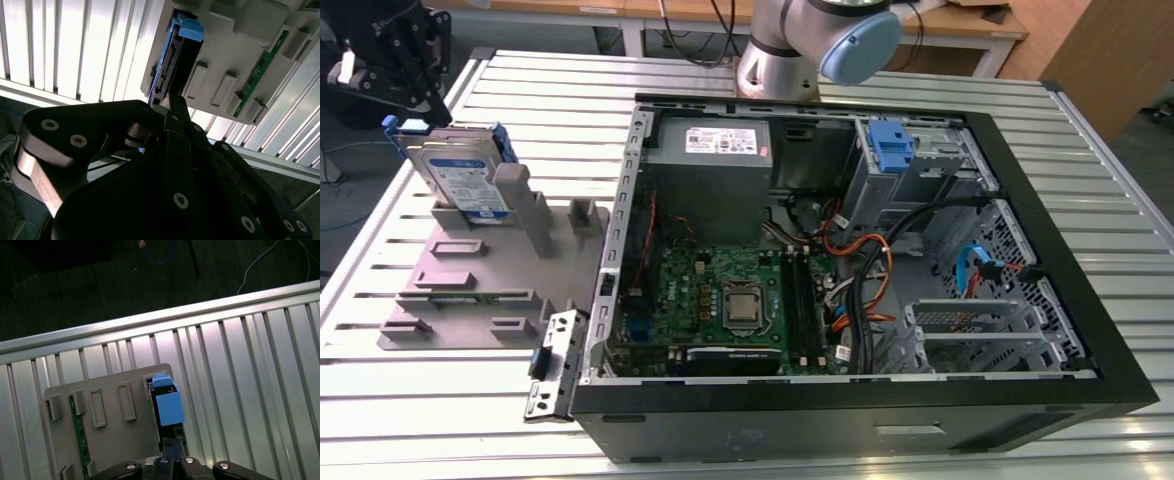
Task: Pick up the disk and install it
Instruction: 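Pick up the disk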
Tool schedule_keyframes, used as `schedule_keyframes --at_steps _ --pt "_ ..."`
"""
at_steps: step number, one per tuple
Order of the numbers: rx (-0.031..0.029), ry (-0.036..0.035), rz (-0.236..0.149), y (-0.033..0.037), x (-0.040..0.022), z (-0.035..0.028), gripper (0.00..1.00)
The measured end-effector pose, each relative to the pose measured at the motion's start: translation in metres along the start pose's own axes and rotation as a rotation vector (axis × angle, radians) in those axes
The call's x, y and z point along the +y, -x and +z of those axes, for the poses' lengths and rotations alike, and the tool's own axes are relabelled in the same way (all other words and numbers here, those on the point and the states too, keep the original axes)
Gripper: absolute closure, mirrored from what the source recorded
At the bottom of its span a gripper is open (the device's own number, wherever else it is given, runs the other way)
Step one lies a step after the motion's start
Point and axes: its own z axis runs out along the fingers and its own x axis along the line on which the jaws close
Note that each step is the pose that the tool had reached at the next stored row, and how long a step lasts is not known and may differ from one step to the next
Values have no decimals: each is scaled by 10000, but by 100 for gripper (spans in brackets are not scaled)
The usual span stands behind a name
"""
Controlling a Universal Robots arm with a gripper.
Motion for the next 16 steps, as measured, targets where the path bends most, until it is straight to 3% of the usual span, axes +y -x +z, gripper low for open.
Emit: schedule_keyframes --at_steps 3,6,7,11,16 --pt "0 0 0 0 0 0 88" --pt "0 0 0 0 0 1 71" --pt "0 0 0 0 0 1 71" --pt "0 0 0 0 0 1 53" --pt "-3 -4 0 0 -1 8 47"
